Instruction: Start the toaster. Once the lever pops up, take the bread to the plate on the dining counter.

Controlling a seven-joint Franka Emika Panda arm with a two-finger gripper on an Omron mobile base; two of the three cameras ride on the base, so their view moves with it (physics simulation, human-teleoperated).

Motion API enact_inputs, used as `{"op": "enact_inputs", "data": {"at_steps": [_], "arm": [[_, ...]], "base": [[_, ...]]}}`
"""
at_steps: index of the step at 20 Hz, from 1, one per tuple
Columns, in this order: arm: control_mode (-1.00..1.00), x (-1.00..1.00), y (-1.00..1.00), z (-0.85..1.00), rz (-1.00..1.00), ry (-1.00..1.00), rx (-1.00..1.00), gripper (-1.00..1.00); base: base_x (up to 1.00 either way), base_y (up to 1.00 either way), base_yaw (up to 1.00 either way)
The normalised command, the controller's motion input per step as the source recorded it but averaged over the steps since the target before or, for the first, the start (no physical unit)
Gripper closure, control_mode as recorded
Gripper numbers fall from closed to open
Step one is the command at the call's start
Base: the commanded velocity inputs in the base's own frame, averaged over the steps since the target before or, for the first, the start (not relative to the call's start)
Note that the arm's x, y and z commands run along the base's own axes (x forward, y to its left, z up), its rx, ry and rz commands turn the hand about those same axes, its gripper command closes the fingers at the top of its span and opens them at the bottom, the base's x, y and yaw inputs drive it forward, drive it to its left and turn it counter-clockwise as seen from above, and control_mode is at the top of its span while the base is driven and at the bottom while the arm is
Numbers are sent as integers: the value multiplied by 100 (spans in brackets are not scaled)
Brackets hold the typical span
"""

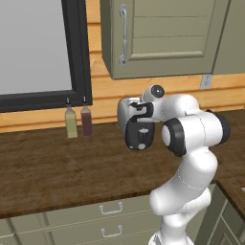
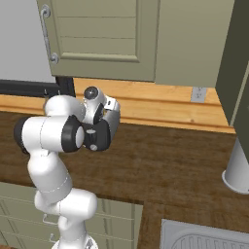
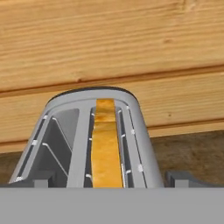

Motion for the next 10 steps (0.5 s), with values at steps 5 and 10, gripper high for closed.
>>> {"op": "enact_inputs", "data": {"at_steps": [5, 10], "arm": [[-100, 0, 0, -45, 0, 1, 0, 100], [-100, -2, 0, -37, 0, 1, 0, 100]], "base": [[0, 0, 0], [0, 0, 0]]}}
